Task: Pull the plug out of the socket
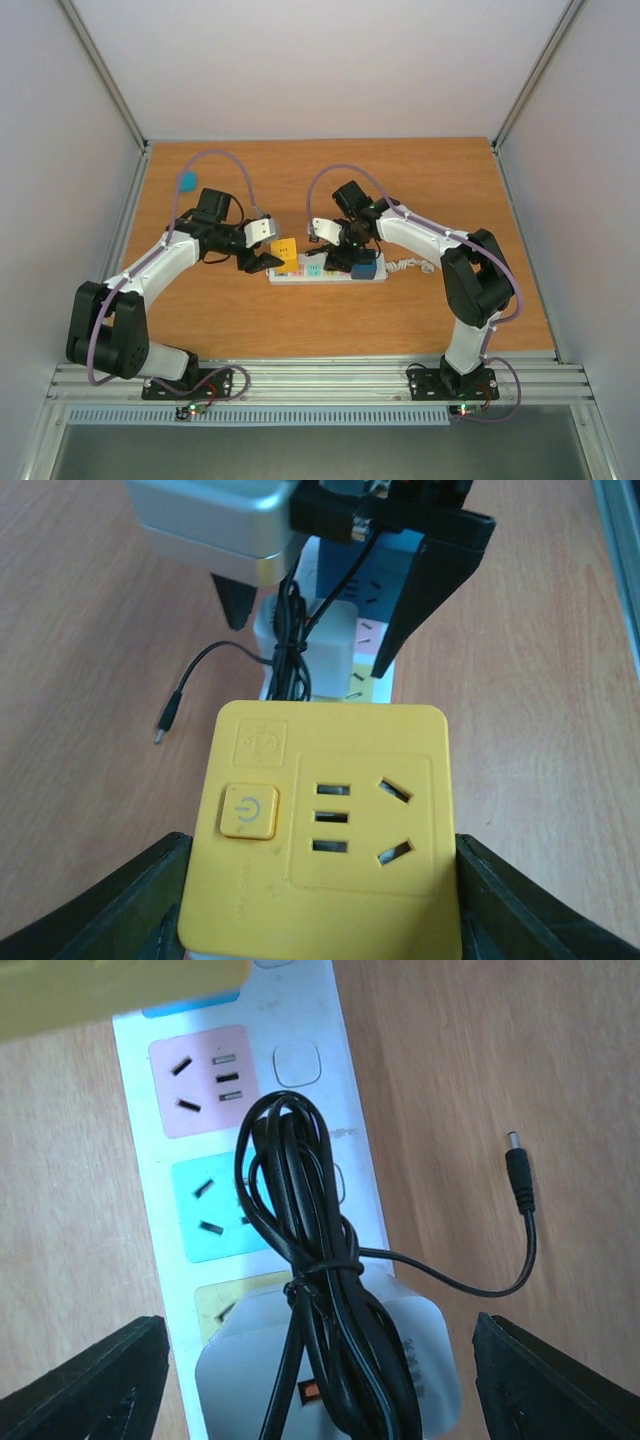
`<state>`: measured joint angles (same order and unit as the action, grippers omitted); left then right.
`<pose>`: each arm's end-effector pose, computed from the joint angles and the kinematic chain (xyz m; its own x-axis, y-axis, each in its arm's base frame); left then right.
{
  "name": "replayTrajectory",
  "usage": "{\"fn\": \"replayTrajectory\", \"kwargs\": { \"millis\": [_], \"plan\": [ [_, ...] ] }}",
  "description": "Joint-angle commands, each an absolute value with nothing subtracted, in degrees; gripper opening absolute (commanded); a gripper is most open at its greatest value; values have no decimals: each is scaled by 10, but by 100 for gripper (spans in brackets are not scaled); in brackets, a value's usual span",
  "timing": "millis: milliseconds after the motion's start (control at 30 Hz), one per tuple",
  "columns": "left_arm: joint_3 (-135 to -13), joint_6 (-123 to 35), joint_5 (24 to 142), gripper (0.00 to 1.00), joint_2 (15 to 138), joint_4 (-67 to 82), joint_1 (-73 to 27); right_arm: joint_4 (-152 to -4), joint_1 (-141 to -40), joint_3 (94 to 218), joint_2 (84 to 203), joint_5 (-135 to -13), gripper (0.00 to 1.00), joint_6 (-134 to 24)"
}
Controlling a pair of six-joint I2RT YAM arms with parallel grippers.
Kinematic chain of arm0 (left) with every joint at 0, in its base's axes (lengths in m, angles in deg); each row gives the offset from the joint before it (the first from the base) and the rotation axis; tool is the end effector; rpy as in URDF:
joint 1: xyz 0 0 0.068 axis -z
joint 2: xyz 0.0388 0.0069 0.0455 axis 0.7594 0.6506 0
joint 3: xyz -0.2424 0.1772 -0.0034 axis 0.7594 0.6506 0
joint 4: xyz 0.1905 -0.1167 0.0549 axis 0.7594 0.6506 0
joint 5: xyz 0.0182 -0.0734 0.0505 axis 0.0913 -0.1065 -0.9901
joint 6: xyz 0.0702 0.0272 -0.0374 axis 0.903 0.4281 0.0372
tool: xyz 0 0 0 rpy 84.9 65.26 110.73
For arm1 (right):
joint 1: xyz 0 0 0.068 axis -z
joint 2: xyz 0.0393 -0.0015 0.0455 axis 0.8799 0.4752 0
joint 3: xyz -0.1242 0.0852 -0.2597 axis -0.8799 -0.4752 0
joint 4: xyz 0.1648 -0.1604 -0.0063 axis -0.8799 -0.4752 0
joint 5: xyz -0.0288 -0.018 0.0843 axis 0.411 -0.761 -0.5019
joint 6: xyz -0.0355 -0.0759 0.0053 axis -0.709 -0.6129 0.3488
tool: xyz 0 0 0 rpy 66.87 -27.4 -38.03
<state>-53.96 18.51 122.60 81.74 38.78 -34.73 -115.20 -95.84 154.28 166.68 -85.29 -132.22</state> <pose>0.2306 -0.1170 0.2466 -0.0963 0.5627 -0.8210 0.9840 0.1783 0.0067 0.2825 0.2210 0.2110 0.3408 -0.8451 -0.4118 -0.9333 -0.2517 -0.2560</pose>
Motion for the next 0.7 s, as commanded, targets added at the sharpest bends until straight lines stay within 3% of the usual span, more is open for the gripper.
{"fn": "replayTrajectory", "kwargs": {
  "millis": [0,467,667],
  "plan": [
    [-573,206,1218,18,795,407,-369,-1211,-958,1577,1687,-864,86,-1312],
    [-665,260,1165,19,807,489,-440,-1243,-958,1671,1679,-897,94,-1287],
    [-722,307,1053,18,832,506,-455,-1209,-956,1672,1634,-925,97,-1244]
  ]
}}
